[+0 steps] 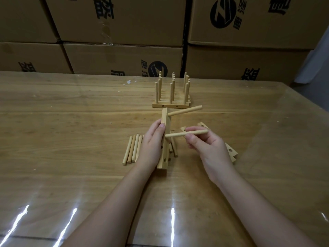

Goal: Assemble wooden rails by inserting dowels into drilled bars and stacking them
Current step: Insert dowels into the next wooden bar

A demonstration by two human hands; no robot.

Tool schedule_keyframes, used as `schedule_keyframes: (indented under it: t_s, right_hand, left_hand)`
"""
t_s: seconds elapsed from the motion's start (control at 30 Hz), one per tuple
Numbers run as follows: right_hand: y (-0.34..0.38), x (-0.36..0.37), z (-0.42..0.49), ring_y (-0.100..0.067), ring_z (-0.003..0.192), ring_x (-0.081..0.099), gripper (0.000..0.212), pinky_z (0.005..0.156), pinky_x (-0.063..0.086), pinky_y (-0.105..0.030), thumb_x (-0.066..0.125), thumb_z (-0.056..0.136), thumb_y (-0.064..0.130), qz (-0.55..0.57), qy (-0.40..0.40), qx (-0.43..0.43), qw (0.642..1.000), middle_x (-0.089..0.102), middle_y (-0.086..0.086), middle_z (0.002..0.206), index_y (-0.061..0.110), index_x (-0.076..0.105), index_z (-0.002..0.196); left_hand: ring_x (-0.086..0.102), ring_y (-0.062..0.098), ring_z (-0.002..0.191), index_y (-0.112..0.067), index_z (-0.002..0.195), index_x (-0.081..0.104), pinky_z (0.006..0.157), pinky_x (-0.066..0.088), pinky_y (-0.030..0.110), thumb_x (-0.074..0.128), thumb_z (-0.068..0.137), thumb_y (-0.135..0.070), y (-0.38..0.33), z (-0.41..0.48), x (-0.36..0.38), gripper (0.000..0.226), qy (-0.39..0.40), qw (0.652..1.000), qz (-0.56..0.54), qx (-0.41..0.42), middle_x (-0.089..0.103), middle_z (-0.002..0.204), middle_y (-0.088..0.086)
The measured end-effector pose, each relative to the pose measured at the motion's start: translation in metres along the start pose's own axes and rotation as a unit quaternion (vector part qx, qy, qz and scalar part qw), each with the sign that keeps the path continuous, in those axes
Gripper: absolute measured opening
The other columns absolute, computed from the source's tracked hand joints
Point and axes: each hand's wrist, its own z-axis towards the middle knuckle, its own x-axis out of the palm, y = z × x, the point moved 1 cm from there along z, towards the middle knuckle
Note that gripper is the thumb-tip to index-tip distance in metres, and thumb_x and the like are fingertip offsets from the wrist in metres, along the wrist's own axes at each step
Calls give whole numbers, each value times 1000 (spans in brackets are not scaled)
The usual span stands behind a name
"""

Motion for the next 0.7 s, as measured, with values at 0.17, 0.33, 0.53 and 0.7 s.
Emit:
schedule_keyframes:
  t_s: [0.17,0.33,0.53,0.7]
  right_hand:
    - [1,5,-1,-8,94,65,12,89,51,-27,49,94,17,-14,39,-20,999,72,5,92,17,61,98]
    - [-4,1,-2,6,101,52,25,86,39,-10,42,98,26,-320,85,-118,936,60,18,107,37,57,114]
    - [-9,2,-1,-7,90,53,30,77,44,-23,41,99,15,-415,97,-156,891,58,4,101,15,58,124]
    - [-5,2,-1,-12,86,54,26,74,45,-27,49,95,12,-429,82,-182,881,60,1,95,13,63,118]
  left_hand:
    - [47,40,126,-9,136,50,107,35,56,45,100,-25,2,1,-1,40,-1,1000,11,6,53,134,23]
    - [49,45,121,-8,132,53,106,36,57,45,100,-23,3,2,-2,37,-8,1000,9,4,57,125,27]
    - [50,29,127,-6,134,52,110,34,50,45,100,-21,1,2,-2,38,-4,1000,2,11,57,132,15]
    - [51,18,125,-10,134,52,111,35,40,44,100,-23,2,1,-2,37,3,999,15,28,58,132,6]
